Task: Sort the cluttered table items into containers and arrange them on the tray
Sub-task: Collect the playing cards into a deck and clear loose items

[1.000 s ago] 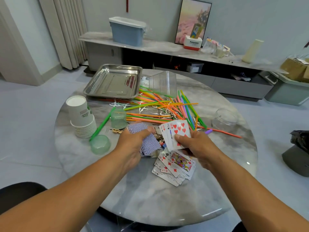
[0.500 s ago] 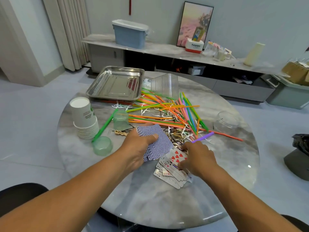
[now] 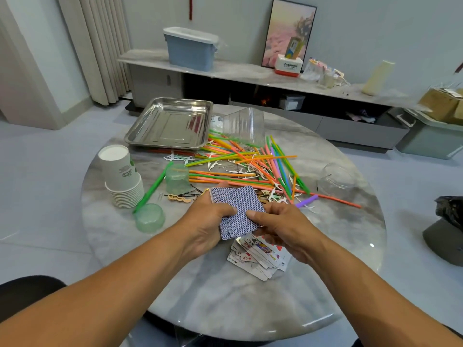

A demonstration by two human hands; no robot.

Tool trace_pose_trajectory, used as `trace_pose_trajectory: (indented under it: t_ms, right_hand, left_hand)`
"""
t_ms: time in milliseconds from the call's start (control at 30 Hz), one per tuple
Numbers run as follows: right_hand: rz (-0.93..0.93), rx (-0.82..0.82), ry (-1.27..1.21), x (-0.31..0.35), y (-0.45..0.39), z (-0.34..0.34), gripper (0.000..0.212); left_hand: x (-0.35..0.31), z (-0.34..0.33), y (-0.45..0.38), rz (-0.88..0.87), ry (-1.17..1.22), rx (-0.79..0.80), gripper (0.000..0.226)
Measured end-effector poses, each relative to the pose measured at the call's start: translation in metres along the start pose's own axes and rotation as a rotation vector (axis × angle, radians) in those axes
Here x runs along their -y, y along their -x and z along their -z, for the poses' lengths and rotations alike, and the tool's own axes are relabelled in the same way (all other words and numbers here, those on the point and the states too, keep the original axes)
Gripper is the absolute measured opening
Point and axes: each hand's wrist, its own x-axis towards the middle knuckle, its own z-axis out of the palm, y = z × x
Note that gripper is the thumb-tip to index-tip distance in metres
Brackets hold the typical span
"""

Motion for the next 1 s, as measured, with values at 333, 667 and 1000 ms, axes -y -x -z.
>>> trace_pose_trajectory:
  t_ms: [333, 667, 1000]
  right_hand:
    - [-0.071, 0.014, -0.146, 0.0008, 0.0001, -0.0006, 0.032]
    - [-0.123, 0.019, -0.290, 0.0024, 0.0001, 0.0000, 0.024]
    - [-0.050, -0.013, -0.195, 0.0055, 0.0008, 0.0019, 0.025]
  left_hand:
    - [-0.0002, -0.0004, 0.0000, -0.020, 0.026, 0.006, 0.057]
    - [0.0024, 0.0037, -0.0047, -0.138, -0.095, -0.121, 0.050]
    - [0.0039, 0.0072, -0.0060, -0.128, -0.140, -0.152, 0.035]
